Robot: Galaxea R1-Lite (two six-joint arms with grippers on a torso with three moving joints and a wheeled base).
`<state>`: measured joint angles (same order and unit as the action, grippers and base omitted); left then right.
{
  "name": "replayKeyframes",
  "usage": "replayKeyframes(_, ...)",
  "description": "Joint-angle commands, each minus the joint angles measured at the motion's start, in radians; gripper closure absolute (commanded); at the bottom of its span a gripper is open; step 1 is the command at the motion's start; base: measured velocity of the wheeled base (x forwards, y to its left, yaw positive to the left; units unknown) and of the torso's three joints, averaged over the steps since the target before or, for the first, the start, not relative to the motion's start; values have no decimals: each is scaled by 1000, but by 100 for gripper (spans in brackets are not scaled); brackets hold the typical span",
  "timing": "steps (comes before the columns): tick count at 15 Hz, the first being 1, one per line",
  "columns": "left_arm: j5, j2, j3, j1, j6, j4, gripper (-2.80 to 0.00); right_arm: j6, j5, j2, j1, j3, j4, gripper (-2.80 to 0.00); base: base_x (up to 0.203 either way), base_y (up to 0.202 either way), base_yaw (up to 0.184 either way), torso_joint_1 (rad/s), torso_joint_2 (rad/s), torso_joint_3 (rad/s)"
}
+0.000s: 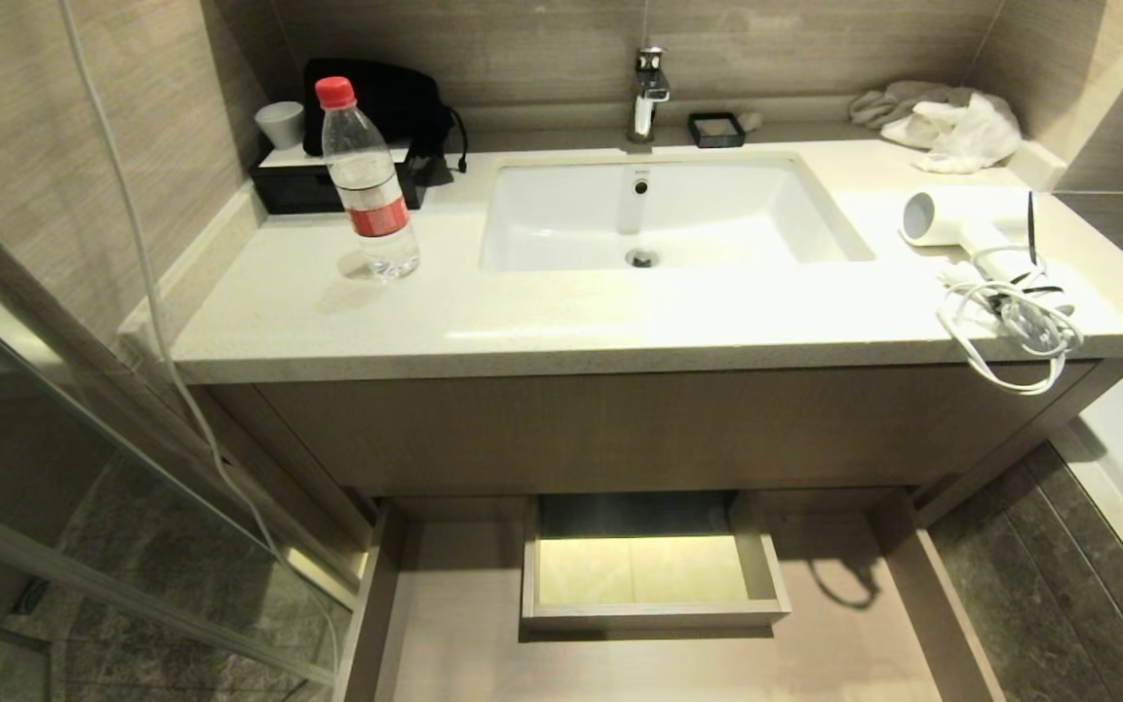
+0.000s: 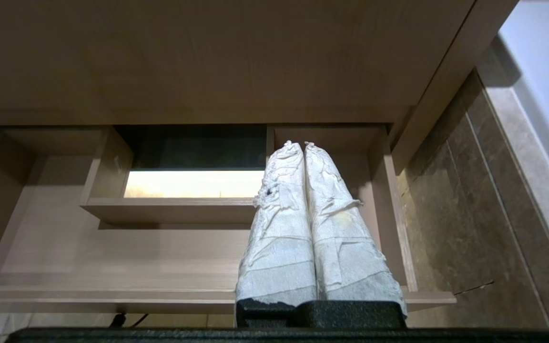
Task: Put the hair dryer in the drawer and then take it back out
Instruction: Pick up the hairdryer
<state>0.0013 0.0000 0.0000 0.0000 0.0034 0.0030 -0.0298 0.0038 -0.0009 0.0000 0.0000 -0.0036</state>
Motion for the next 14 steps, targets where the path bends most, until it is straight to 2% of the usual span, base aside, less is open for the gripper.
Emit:
replayKeyframes(1, 0, 0, 0, 0, 0, 0, 0, -1, 1, 1, 0, 2, -1, 0, 0, 0, 0, 260, -608, -344)
replayKeyframes(4, 0, 0, 0, 0, 0, 0, 0, 1, 2, 1, 0, 2, -1, 0, 0, 0, 0, 263, -603, -335)
replayKeyframes(8, 0, 0, 0, 0, 0, 0, 0, 7, 1, 2, 0, 2, 1, 0, 0, 0, 0, 168, -377, -207)
replayKeyframes(14, 0, 0, 0, 0, 0, 0, 0, 11, -1, 1, 0, 2, 5, 0, 0, 0, 0, 6, -10, -6)
